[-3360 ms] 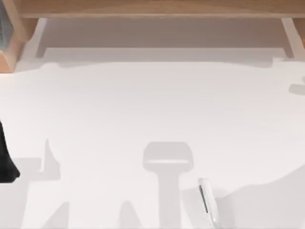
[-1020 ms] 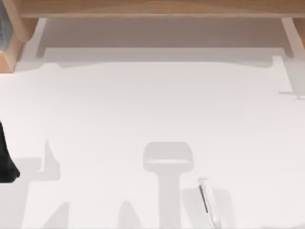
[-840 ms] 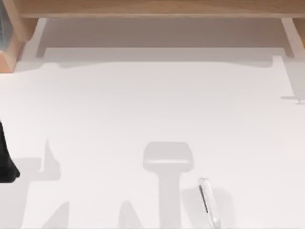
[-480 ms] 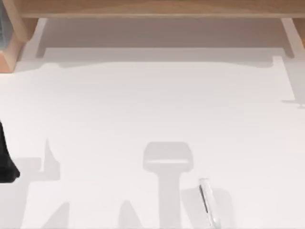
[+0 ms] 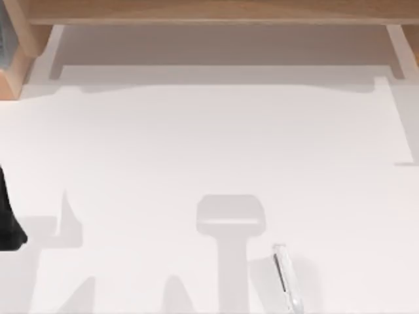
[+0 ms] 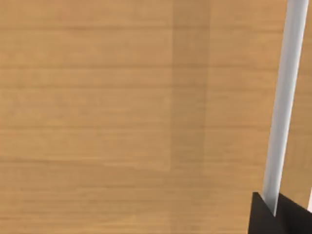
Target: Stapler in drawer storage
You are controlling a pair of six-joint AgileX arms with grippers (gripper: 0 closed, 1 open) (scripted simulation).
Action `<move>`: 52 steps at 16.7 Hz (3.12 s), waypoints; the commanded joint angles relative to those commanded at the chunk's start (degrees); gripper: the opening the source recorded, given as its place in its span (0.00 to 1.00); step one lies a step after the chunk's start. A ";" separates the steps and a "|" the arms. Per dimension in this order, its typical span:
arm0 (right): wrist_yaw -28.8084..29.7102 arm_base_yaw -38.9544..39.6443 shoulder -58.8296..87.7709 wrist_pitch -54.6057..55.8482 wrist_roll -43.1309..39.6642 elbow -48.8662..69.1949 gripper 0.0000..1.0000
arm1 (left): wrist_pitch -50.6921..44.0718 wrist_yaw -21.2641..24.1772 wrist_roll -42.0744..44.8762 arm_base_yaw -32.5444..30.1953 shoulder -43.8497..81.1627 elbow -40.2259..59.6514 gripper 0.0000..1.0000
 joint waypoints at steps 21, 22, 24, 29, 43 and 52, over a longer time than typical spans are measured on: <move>0.00 0.00 0.00 0.00 0.00 0.00 1.00 | 0.00 0.00 0.00 0.00 0.00 0.00 1.00; 0.00 0.00 0.00 0.00 0.00 0.00 1.00 | 0.00 0.00 0.00 0.00 0.00 0.00 1.00; 0.01 0.09 0.01 -0.01 0.00 0.07 1.00 | 0.00 0.00 0.00 0.00 0.00 0.00 1.00; -2.48 -2.41 -0.92 2.26 0.02 -3.07 1.00 | 0.00 0.00 0.00 0.00 0.00 0.00 1.00; -1.79 9.73 -14.91 -15.82 17.79 -6.31 1.00 | 0.00 0.00 0.00 0.00 0.00 0.00 1.00; 10.38 40.24 -27.14 -61.14 58.23 6.06 1.00 | 0.00 0.00 0.00 0.00 0.00 0.00 1.00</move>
